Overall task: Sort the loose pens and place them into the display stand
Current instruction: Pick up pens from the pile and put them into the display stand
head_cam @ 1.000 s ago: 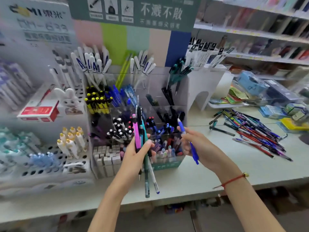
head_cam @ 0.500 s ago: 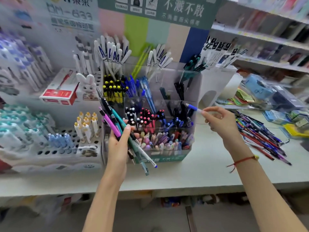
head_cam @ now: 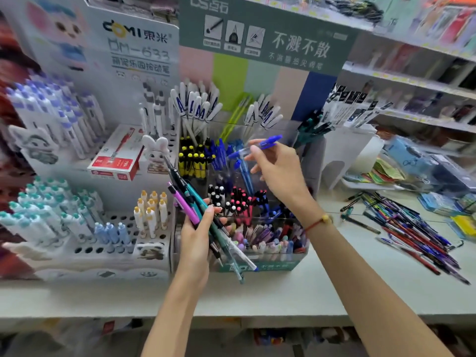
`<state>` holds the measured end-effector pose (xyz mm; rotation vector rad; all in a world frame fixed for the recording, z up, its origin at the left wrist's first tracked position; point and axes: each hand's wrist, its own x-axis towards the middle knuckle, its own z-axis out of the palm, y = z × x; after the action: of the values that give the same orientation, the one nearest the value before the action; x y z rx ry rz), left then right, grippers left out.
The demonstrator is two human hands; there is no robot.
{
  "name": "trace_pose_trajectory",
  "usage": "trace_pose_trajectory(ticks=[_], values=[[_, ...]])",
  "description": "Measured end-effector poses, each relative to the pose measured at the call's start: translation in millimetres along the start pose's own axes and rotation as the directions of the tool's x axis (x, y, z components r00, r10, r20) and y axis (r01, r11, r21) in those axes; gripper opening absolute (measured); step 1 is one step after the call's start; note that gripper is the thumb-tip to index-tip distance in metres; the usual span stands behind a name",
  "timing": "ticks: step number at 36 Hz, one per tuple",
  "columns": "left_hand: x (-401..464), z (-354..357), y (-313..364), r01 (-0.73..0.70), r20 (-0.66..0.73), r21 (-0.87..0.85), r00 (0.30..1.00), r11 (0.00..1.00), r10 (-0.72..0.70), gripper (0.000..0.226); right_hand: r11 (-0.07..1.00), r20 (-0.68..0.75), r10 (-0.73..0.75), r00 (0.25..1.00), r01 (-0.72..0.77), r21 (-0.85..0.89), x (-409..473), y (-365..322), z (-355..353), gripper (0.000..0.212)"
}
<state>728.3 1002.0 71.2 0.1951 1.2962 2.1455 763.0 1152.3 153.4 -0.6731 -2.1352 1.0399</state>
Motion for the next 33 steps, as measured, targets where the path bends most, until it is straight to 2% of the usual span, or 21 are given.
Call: trace_pose_trajectory(ticks=[2, 5, 8, 10, 12, 16, 18, 20, 22, 24, 25, 26, 27, 28, 30, 31, 33], values=[[1, -3, 4, 0.023, 0.026, -0.003, 0.999, 1.000, -0.023, 0.017, 0.981, 0.030, -0.013, 0.999, 0.018, -0.191, 16, 7, 14, 0.013], [3, -7, 10, 0.060, 0.066, -0.025, 0.996, 0.998, -0.058, 0.024, 0.907, 0.069, -0.034, 0.997, 0.060, -0.418, 32, 14, 28, 0.024], [5, -12, 14, 0.074, 0.092, -0.011, 0.993, 0.997, -0.072, 0.028, 0.902, -0.026, -0.204, 0.979, 0.178, -0.394, 34, 14, 39, 0.017], [5, -15, 16, 0.079, 0.102, -0.006, 0.992, 0.997, -0.078, 0.032, 0.893, -0.079, -0.300, 0.951, 0.251, -0.374, 31, 13, 47, 0.039], [4, -17, 18, 0.086, 0.117, -0.016, 0.990, 0.996, -0.083, 0.035, 0.864, -0.084, -0.357, 0.930, 0.295, -0.408, 29, 13, 52, 0.047], [4, -20, 19, 0.106, 0.146, -0.019, 0.984, 0.994, -0.102, 0.032, 0.691, -0.019, -0.505, 0.863, 0.391, -0.608, 25, 19, 61, 0.026], [3, -22, 20, 0.120, 0.161, -0.027, 0.980, 0.992, -0.114, 0.030, 0.634, 0.023, -0.528, 0.849, 0.413, -0.654, 23, 22, 62, 0.020], [2, -24, 20, 0.131, 0.168, -0.020, 0.978, 0.991, -0.126, 0.029, 0.645, 0.017, -0.528, 0.849, 0.414, -0.642, 20, 24, 61, 0.020], [1, -26, 20, 0.138, 0.180, -0.002, 0.974, 0.990, -0.136, 0.027, 0.713, -0.043, -0.520, 0.853, 0.406, -0.572, 10, 21, 57, 0.023], [0, -25, 19, 0.159, 0.220, 0.008, 0.963, 0.987, -0.157, 0.022, 0.818, -0.087, -0.440, 0.894, 0.359, -0.449, -9, 16, 51, 0.021], [-1, -23, 18, 0.175, 0.244, 0.015, 0.954, 0.985, -0.173, 0.020, 0.887, -0.049, -0.335, 0.941, 0.298, -0.353, -18, 14, 47, 0.018], [-3, -22, 17, 0.190, 0.264, 0.032, 0.945, 0.981, -0.192, 0.019, 0.953, 0.041, -0.186, 0.982, 0.191, -0.235, -25, 11, 43, 0.017], [-4, -20, 16, 0.202, 0.274, 0.056, 0.938, 0.978, -0.210, 0.019, 0.992, 0.173, -0.025, 0.985, 0.046, -0.118, -30, 9, 38, 0.020], [-5, -18, 15, 0.214, 0.281, 0.092, 0.931, 0.972, -0.232, 0.021, 0.995, 0.307, 0.101, 0.946, -0.100, -0.018, -35, 8, 34, 0.023], [-6, -13, 10, 0.240, 0.293, 0.153, 0.916, 0.959, -0.276, 0.029, 0.958, 0.469, 0.207, 0.859, -0.276, 0.081, -43, 11, 24, 0.024], [-6, -10, 8, 0.247, 0.295, 0.184, 0.910, 0.951, -0.293, 0.033, 0.950, 0.484, 0.216, 0.848, -0.296, 0.096, -46, 16, 19, 0.020], [-6, -2, 2, 0.241, 0.297, 0.225, 0.906, 0.944, -0.302, 0.036, 0.945, 0.428, 0.231, 0.874, -0.307, 0.117, -52, 23, 10, 0.013]])
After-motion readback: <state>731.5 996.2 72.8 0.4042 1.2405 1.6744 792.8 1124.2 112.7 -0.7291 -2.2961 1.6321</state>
